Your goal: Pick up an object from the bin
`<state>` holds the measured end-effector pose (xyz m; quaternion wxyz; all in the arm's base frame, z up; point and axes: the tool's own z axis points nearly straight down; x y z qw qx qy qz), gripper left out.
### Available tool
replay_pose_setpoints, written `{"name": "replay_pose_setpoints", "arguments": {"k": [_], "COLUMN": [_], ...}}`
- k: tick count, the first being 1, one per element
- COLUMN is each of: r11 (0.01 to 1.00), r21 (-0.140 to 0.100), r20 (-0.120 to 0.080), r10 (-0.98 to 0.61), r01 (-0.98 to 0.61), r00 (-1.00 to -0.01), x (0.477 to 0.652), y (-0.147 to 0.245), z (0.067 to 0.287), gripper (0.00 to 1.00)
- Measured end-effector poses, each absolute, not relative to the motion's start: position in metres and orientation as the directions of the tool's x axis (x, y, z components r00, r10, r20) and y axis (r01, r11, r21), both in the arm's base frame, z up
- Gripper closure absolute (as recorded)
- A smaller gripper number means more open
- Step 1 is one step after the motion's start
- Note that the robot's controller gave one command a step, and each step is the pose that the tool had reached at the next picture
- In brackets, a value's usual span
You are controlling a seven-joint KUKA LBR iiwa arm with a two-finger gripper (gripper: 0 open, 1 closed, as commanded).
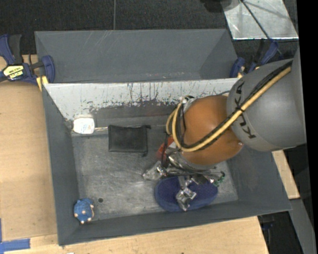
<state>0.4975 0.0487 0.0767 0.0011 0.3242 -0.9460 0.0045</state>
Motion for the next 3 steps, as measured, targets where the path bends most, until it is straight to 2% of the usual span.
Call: {"name": "replay_pose_setpoints", "arguments": {"k": [1, 2, 3], "r11": [0.792, 0.793, 0.795], "r21": [-0.004, -0.003, -0.005], "r20": [0.002, 0.003, -0.007], "r10": [-0.610, -0.609, -0.606], "r01": [-0.610, -0.609, -0.606], "r00": [-0.792, -0.793, -0.795], "x": [0.499, 0.499, 0.501], "y": [0.046, 0.047, 0.046], "z": [0.080, 0.081, 0.173], "gripper": [0.00, 1.00, 1.00]}}
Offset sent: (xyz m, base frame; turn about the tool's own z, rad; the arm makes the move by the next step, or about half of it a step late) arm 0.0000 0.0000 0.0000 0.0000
